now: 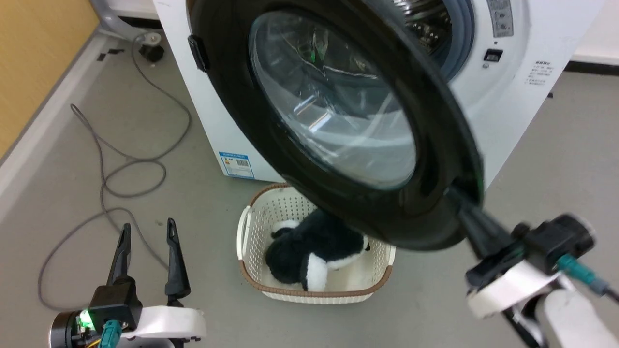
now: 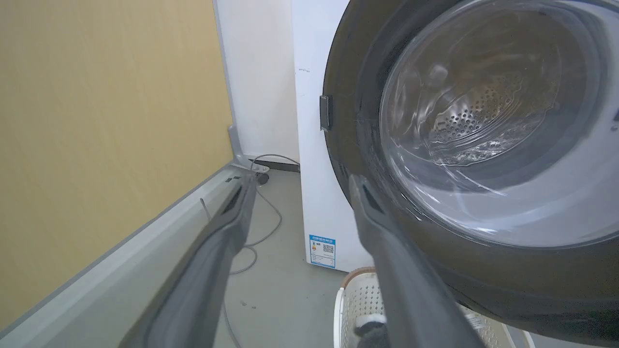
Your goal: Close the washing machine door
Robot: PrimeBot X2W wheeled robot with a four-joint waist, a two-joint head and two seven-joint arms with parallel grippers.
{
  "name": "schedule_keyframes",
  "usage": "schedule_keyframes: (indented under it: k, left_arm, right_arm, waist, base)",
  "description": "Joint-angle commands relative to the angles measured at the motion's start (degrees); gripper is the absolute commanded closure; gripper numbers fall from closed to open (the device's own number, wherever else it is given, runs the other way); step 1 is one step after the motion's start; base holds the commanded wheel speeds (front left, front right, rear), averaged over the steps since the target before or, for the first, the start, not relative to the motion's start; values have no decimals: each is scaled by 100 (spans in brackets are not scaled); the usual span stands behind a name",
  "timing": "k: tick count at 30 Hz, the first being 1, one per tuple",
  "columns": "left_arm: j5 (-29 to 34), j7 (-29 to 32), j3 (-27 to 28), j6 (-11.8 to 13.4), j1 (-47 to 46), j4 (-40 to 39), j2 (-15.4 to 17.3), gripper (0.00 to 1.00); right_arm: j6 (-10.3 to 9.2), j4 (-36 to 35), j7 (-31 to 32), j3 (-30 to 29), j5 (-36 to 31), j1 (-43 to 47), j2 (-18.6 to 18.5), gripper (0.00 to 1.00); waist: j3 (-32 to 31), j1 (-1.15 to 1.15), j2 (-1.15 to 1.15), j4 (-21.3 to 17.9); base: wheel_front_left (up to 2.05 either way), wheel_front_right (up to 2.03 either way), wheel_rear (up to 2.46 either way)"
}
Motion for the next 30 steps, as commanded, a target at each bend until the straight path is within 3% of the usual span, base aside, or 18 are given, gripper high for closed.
schedule_keyframes:
  k: [1,5,9,19,30]
  left_arm:
    - [64,-25,18,-26,-104,-32,-49,0]
    - [135,-25,11,-73,-349,-97,-138,0]
    - [147,-25,-12,-95,-529,-149,-184,0]
    - [143,-25,-70,-106,-950,-321,-243,0]
    - [122,-25,-133,-83,-1156,-349,-256,0]
  right_arm:
    - [-11,60,-25,-242,-88,-211,58,100]
    - [-11,426,-25,-806,-208,-789,130,100]
    - [-11,744,-25,-973,-287,-1248,56,100]
    - [-11,1716,-25,-1131,-431,-2637,-279,100]
    - [-11,2568,-25,-1169,-510,-3505,-499,100]
  waist:
    - [124,0,0,-14]
    - [515,0,0,-48]
    - [808,0,0,-40]
    - [1452,0,0,44]
    - [1672,0,0,155]
  base:
    - [0,0,0]
    - [0,0,0]
    - [0,0,0]
    - [0,0,0]
    - [0,0,0]
